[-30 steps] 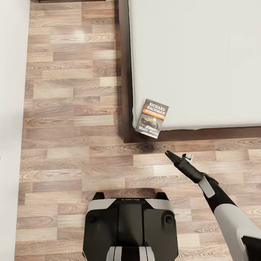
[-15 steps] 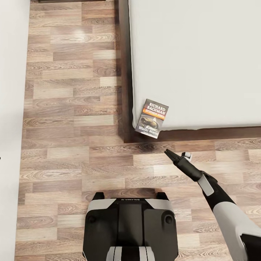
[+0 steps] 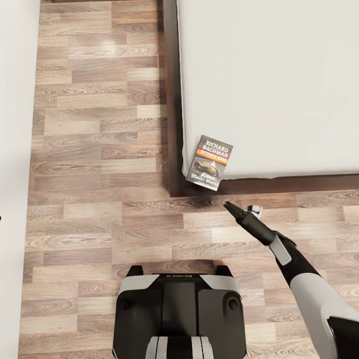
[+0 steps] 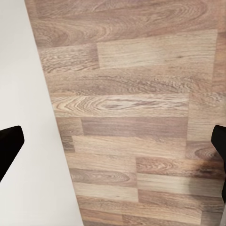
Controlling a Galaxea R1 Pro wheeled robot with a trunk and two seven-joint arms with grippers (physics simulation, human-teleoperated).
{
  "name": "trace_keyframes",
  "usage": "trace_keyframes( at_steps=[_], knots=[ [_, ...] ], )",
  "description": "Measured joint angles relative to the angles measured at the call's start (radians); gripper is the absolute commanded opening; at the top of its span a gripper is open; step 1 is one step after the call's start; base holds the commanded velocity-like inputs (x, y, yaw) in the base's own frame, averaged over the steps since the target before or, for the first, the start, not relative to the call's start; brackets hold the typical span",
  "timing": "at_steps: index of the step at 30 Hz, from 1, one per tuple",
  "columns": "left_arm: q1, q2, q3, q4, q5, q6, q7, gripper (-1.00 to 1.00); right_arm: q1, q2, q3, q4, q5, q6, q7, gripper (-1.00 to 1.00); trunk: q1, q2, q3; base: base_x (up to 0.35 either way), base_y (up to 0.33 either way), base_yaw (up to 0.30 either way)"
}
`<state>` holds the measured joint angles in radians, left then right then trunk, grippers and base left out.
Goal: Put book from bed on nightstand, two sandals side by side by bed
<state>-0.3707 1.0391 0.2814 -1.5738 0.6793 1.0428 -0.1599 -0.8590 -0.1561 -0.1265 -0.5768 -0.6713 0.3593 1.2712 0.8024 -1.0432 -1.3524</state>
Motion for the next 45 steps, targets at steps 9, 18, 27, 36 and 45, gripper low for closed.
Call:
trace_keyframes(
  at_steps=[9,18,27,36,45],
  knots=[
    [0.0,0.0,0.0,0.0,0.0,0.0,0.0,1.0,-0.018,0.015,0.025,0.0,0.03,-0.001,-0.015,1.0,0.0,0.0,0.0,0.0,0.0,0.0],
    [0.0,-0.001,0.0,0.0,0.0,0.0,0.001,1.0,-0.026,0.03,0.034,0.0,0.041,-0.001,-0.025,1.0,0.004,-0.007,-0.003,0.0,0.0,0.0],
    [0.0,-0.002,0.0,0.0,0.0,0.0,0.002,1.0,-0.028,0.033,0.037,0.0,0.043,-0.001,-0.027,1.0,0.023,-0.042,-0.019,0.0,0.0,0.0],
    [0.0,-0.002,0.0,0.0,0.0,0.0,0.003,1.0,-0.029,0.033,0.037,0.0,0.043,-0.001,-0.028,1.0,0.023,-0.042,-0.019,0.0,0.0,0.0],
    [0.0,-0.002,0.001,0.0,0.0,0.0,0.004,1.0,-0.046,0.033,0.038,-0.002,0.043,-0.001,-0.028,1.0,0.027,-0.049,-0.022,0.0,0.0,0.0]
  ],
)
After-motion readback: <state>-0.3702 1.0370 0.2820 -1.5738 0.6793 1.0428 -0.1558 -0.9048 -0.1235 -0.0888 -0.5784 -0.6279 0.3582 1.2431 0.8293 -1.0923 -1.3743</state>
